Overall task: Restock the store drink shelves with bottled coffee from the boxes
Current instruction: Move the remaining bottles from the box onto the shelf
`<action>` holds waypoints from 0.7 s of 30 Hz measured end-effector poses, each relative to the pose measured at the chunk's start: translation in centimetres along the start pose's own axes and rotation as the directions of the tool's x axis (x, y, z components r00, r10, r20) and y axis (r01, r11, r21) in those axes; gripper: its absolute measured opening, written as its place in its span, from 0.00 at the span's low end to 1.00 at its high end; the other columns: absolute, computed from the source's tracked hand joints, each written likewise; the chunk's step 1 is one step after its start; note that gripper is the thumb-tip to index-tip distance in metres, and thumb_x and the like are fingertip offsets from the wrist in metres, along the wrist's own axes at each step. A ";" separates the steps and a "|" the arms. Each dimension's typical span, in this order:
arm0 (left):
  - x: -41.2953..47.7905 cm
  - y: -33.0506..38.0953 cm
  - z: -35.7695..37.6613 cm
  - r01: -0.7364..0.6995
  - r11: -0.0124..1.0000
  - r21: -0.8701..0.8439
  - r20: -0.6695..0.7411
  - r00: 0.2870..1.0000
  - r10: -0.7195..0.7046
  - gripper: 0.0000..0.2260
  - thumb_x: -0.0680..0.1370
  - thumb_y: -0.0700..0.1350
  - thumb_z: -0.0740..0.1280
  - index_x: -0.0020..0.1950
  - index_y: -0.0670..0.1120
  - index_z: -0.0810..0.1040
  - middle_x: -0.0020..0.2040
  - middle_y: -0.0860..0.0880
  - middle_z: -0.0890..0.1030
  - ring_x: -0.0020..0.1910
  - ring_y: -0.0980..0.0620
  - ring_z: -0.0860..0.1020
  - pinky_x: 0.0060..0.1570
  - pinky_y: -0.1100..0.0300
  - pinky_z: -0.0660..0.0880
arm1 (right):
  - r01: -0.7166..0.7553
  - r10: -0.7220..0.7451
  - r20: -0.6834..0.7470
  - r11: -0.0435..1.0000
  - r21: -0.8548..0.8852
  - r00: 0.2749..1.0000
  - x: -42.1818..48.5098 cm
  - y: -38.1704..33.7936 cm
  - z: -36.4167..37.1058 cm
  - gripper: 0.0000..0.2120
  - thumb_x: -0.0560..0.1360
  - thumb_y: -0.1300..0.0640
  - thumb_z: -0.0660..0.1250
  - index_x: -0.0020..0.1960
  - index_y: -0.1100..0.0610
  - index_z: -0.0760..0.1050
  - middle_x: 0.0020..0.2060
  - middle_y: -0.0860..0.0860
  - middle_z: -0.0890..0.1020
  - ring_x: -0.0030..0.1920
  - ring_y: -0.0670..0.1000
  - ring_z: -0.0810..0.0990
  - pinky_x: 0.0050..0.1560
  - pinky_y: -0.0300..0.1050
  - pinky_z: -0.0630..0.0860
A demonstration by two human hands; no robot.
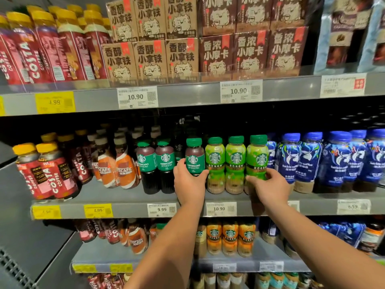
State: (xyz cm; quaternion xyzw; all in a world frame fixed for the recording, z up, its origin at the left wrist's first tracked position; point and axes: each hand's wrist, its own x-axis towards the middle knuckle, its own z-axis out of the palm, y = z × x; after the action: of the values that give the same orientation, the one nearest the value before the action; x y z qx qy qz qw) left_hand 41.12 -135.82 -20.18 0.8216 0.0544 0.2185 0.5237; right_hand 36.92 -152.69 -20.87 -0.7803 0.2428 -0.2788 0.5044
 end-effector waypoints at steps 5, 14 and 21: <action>-0.8 -1.0 -0.3 0.108 0.991 0.081 0.094 0.989 -0.115 0.33 0.72 0.46 0.74 0.72 0.42 0.63 0.65 0.45 0.72 0.63 0.45 0.73 0.55 0.54 0.71 | -0.013 0.014 0.014 0.999 -0.033 1.000 -0.1 0.1 -0.2 0.29 0.68 0.54 0.76 0.65 0.61 0.72 0.56 0.55 0.79 0.55 0.56 0.77 0.54 0.46 0.72; -2.3 -1.1 -3.8 -0.038 0.943 0.329 0.196 0.980 -0.029 0.20 0.76 0.44 0.67 0.65 0.43 0.67 0.63 0.45 0.68 0.59 0.43 0.72 0.48 0.55 0.70 | -0.092 0.089 -0.034 0.990 -0.104 0.995 -1.5 0.4 0.7 0.14 0.60 0.57 0.71 0.41 0.64 0.75 0.36 0.58 0.80 0.39 0.60 0.81 0.33 0.44 0.74; -4.2 -1.0 -9.2 -0.350 0.704 0.618 0.421 0.904 0.079 0.16 0.76 0.47 0.64 0.63 0.45 0.70 0.60 0.45 0.75 0.59 0.43 0.74 0.53 0.51 0.72 | 0.295 0.014 0.394 0.639 -0.710 0.919 -7.6 -2.8 -0.6 0.11 0.71 0.53 0.64 0.49 0.59 0.72 0.50 0.58 0.80 0.49 0.58 0.78 0.48 0.48 0.77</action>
State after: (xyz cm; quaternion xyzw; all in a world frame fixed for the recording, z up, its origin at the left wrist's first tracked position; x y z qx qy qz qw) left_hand 33.69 -128.97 -19.09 0.9815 -0.0650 0.0880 0.1568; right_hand 31.24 -147.04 -19.49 -0.9728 0.1764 -0.0412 0.1442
